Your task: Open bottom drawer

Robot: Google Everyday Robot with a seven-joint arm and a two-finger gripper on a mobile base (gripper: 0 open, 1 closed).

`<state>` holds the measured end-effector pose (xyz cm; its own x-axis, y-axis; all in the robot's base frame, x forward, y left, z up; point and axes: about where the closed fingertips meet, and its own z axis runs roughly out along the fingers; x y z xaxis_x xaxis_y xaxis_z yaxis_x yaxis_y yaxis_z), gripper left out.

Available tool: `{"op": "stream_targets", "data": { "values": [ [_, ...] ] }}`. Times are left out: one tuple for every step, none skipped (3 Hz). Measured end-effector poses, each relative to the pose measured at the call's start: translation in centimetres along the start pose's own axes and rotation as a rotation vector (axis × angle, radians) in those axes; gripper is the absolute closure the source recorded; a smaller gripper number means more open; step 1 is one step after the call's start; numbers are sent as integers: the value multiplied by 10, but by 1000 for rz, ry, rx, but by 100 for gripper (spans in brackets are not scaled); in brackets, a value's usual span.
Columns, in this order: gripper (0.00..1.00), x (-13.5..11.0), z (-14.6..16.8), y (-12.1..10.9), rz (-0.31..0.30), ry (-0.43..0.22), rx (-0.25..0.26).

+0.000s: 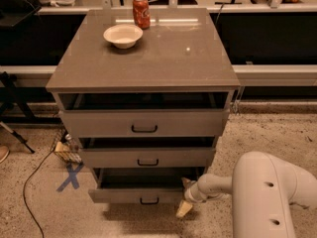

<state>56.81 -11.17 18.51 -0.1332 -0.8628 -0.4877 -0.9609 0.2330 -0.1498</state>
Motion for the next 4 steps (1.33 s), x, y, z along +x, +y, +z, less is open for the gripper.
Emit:
{"op": "stream_targets", "data": {
  "values": [
    [0, -1, 2, 2, -16, -8, -13],
    [0, 2, 8, 6, -16, -1, -32],
    [0, 9, 12, 12, -11, 10, -61],
    [19, 11, 14, 19, -28, 47, -76]
  ]
}}
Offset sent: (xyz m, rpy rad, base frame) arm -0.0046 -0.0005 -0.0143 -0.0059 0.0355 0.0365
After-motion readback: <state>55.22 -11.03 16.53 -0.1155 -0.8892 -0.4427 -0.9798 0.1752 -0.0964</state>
